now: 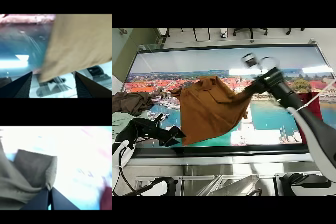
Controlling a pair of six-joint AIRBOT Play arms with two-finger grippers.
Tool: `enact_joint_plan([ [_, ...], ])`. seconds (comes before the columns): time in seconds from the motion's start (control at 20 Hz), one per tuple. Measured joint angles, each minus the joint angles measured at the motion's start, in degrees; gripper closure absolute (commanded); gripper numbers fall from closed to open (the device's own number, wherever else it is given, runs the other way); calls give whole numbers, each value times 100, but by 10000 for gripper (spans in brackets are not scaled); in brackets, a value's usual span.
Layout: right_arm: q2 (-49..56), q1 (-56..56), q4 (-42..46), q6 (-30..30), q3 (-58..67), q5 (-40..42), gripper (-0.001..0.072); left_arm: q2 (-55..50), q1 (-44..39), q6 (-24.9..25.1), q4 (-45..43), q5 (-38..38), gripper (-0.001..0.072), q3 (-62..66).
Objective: Fold the shirts.
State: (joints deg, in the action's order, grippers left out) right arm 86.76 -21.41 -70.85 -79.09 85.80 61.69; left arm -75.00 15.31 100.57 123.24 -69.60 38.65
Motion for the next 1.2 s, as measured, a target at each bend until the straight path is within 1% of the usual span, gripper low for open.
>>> enact_joint_plan([
  [0.05, -13, 302, -7, 365, -87, 107, 376, 0, -48, 0, 24, 42, 117, -7],
  [0.1, -13, 562, -111, 619, -184, 173, 142, 2, -109, 0, 42, 81, 117, -9],
  [0.15, 7, 800, -286, 789, -291, 234, 101, 2, -197, 0, 63, 142, 117, -9],
  [0.2, 46, 984, -525, 905, -389, 275, 139, 2, -293, 0, 92, 210, 117, -11],
  [0.3, 144, 1187, -872, 1012, -507, 310, 140, 2, -498, 0, 151, 356, 116, -13],
  [0.45, 208, 1346, -1097, 1008, -566, 308, 140, 0, -866, -22, 297, 619, 117, -13],
  [0.8, -190, 1814, -1392, 654, -549, 391, 140, -55, -1725, -238, 463, 1281, 117, -11],
  [0.9, -251, 2011, -1587, 509, -549, 472, 140, -181, -1930, -295, 586, 1340, 118, -9],
  [1.0, -284, 2212, -1860, 334, -546, 551, 140, -330, -2061, -323, 719, 1237, 120, -7],
  [1.05, -295, 2297, -1974, 258, -546, 577, 140, -393, -2100, -348, 769, 1134, 294, -7],
  [1.1, -299, 2385, -2090, 177, -546, 590, 140, -444, -2131, -365, 739, 1078, 702, -13],
  [1.2, -306, 2527, -2293, 55, -549, 627, 140, -507, -2164, -345, 671, 1036, 692, 13],
])
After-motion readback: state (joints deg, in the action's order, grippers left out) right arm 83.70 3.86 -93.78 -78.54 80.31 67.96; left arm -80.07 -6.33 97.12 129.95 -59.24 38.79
